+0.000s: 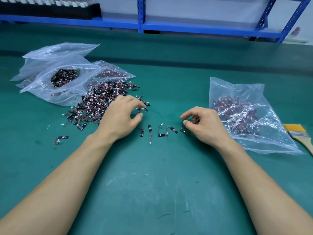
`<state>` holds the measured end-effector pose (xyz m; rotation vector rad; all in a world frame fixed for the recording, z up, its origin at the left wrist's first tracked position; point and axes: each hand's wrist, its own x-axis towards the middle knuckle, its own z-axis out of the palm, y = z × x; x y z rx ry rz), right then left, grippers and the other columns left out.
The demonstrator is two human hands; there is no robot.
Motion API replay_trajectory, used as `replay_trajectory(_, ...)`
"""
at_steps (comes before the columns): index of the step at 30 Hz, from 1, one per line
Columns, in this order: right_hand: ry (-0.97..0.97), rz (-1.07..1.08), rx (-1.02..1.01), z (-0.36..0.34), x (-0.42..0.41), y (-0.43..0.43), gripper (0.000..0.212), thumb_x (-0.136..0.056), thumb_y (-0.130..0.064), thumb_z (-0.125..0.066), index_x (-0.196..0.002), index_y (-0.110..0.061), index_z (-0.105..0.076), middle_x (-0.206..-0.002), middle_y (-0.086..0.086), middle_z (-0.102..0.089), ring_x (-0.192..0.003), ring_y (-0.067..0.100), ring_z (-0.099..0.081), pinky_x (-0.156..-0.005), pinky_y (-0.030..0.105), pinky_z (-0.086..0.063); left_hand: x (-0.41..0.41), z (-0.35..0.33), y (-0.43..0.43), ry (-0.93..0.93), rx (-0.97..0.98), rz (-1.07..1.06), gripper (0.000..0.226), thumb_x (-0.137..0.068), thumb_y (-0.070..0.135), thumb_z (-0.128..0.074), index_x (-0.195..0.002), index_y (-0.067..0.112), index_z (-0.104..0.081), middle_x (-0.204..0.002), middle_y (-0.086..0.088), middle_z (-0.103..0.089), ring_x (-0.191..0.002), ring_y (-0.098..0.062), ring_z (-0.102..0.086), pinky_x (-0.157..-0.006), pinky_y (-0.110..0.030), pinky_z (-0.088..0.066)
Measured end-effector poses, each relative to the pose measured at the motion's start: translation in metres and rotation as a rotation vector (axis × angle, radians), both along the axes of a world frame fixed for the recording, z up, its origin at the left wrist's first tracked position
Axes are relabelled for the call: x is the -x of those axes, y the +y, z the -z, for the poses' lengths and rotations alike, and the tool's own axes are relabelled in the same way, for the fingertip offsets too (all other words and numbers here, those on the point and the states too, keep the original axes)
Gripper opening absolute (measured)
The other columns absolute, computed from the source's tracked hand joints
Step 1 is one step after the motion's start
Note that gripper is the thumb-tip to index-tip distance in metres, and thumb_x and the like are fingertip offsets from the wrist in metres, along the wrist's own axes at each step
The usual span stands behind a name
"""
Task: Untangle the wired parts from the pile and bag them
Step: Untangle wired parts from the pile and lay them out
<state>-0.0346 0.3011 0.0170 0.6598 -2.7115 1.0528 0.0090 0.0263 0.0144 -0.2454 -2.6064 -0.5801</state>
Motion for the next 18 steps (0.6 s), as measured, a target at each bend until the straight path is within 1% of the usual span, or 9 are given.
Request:
replay_trajectory(2, 0.01, 0.016, 0.012, 0.0, 0.0, 0.0, 0.013, -0.083, -0.01, -0.074, -0.089, -0.021, -0.077, -0.066, -0.021, -0.055, -0.065, 0.0, -0.054, -0.062, 0.006, -0.037, 0.012, -0.002, -0.006, -0.017, 0.084, -0.078, 0.038, -0.087, 0.017, -0.065, -0.125, 0.023, -0.064, -0.125, 0.005, -0.062, -0.117, -0.024, -0.046, -0.101, -0.044, -0.04)
replay_trajectory(5, 0.027, 0.025, 0.015, 0.0, 0.0, -0.002, 0.01, -0.084, -0.013, -0.074, -0.089, -0.021, -0.077, -0.068, -0.021, -0.056, -0.067, 0.002, -0.055, -0.062, 0.006, -0.037, 0.029, -0.004, -0.007, -0.106, 0.262, -0.04, 0.059, -0.085, 0.012, -0.059, -0.141, 0.027, -0.051, -0.142, 0.004, -0.05, -0.13, -0.025, -0.039, -0.105, -0.046, -0.035)
replay_trajectory(7, 0.032, 0.024, 0.015, 0.001, 0.0, -0.002, 0.009, -0.085, -0.014, -0.074, -0.088, -0.022, -0.077, -0.07, -0.021, -0.056, -0.067, 0.003, -0.055, -0.063, 0.007, -0.037, 0.038, 0.0, -0.007, -0.153, 0.359, -0.007, 0.061, -0.088, 0.01, -0.054, -0.146, 0.031, -0.046, -0.15, 0.005, -0.041, -0.137, -0.023, -0.031, -0.111, -0.045, -0.027)
replay_trajectory(9, 0.032, 0.021, 0.019, 0.002, 0.001, -0.001, 0.008, -0.085, -0.015, -0.074, -0.088, -0.022, -0.076, -0.071, -0.019, -0.058, -0.067, 0.006, -0.055, -0.063, 0.009, -0.037, 0.047, 0.004, -0.007, -0.141, 0.411, 0.014, 0.053, -0.095, 0.013, -0.051, -0.143, 0.033, -0.049, -0.153, 0.006, -0.038, -0.14, -0.021, -0.027, -0.114, -0.043, -0.019)
replay_trajectory(10, 0.031, 0.018, 0.017, 0.003, 0.002, -0.001, 0.008, -0.086, -0.015, -0.073, -0.088, -0.022, -0.076, -0.072, -0.017, -0.058, -0.067, 0.008, -0.056, -0.064, 0.012, -0.039, 0.051, 0.004, -0.008, -0.128, 0.422, 0.022, 0.047, -0.098, 0.015, -0.052, -0.14, 0.034, -0.053, -0.153, 0.006, -0.039, -0.14, -0.021, -0.027, -0.115, -0.042, -0.017)
replay_trajectory(12, 0.033, 0.01, 0.006, 0.004, 0.002, -0.002, 0.008, -0.086, -0.016, -0.073, -0.087, -0.024, -0.076, -0.073, -0.015, -0.059, -0.068, 0.009, -0.056, -0.066, 0.018, -0.042, 0.058, 0.003, -0.008, -0.11, 0.411, 0.04, 0.034, -0.099, 0.021, -0.057, -0.13, 0.034, -0.061, -0.148, 0.007, -0.045, -0.138, -0.021, -0.03, -0.113, -0.042, -0.018)
replay_trajectory(14, 0.038, 0.0, -0.004, 0.004, 0.002, -0.002, 0.008, -0.086, -0.017, -0.073, -0.087, -0.025, -0.075, -0.074, -0.014, -0.06, -0.068, 0.009, -0.056, -0.067, 0.023, -0.045, 0.062, 0.0, -0.007, -0.072, 0.388, 0.058, 0.023, -0.096, 0.026, -0.062, -0.118, 0.032, -0.069, -0.138, 0.007, -0.053, -0.133, -0.022, -0.036, -0.111, -0.042, -0.022)
replay_trajectory(16, 0.045, -0.012, -0.007, 0.004, 0.003, -0.002, 0.008, -0.086, -0.017, -0.073, -0.087, -0.024, -0.075, -0.073, -0.013, -0.059, -0.067, 0.009, -0.056, -0.068, 0.026, -0.046, 0.064, -0.002, -0.006, -0.038, 0.397, 0.068, 0.016, -0.094, 0.031, -0.065, -0.109, 0.031, -0.071, -0.13, 0.008, -0.057, -0.128, -0.022, -0.04, -0.108, -0.041, -0.024)
replay_trajectory(18, 0.051, -0.016, -0.003, 0.005, 0.003, -0.002, 0.008, -0.086, -0.017, -0.073, -0.087, -0.024, -0.075, -0.072, -0.015, -0.058, -0.066, 0.009, -0.055, -0.067, 0.026, -0.045, 0.066, -0.003, -0.005, -0.027, 0.432, 0.071, 0.015, -0.094, 0.034, -0.064, -0.106, 0.029, -0.071, -0.127, 0.008, -0.058, -0.127, -0.022, -0.041, -0.107, -0.04, -0.025)
